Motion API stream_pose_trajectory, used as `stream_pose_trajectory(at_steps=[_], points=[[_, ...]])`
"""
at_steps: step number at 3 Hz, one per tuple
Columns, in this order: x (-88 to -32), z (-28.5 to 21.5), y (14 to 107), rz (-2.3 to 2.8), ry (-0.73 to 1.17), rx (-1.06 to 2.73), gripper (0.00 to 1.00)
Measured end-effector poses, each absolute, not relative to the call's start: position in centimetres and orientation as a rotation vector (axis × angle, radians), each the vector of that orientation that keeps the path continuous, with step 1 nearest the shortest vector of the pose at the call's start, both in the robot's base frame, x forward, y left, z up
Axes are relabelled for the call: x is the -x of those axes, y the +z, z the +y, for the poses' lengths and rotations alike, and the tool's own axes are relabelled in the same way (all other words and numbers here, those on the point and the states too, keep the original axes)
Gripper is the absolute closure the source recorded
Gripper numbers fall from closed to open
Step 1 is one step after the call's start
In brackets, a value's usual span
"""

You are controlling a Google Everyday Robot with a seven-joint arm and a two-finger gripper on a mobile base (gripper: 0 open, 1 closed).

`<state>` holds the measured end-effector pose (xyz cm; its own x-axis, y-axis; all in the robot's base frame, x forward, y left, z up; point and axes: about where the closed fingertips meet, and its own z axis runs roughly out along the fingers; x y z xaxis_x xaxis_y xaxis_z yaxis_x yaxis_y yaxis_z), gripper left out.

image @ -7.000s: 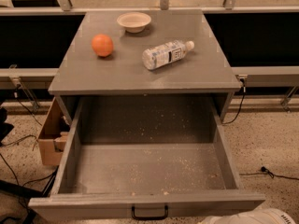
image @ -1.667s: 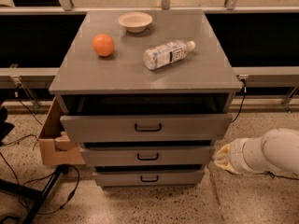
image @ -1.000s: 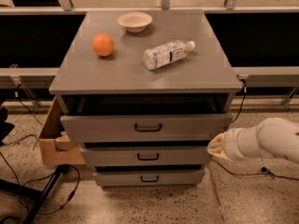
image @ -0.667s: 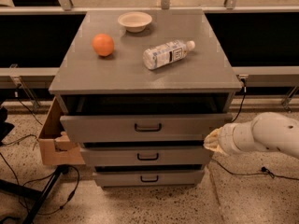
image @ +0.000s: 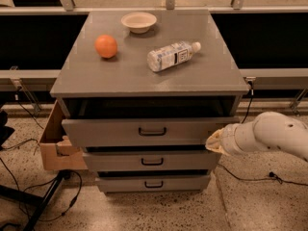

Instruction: Close top drawer

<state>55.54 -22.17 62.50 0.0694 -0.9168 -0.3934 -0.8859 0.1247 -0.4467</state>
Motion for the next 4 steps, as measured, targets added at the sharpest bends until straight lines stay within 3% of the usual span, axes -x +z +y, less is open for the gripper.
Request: stream_pose_trajectory(at_steps=[3, 4], points=[[-55.49, -21.82, 62.18, 1.796, -0.056, 1.750, 0.05], [-55.48, -21.75, 62.13, 1.796, -0.054, 1.751, 0.00]])
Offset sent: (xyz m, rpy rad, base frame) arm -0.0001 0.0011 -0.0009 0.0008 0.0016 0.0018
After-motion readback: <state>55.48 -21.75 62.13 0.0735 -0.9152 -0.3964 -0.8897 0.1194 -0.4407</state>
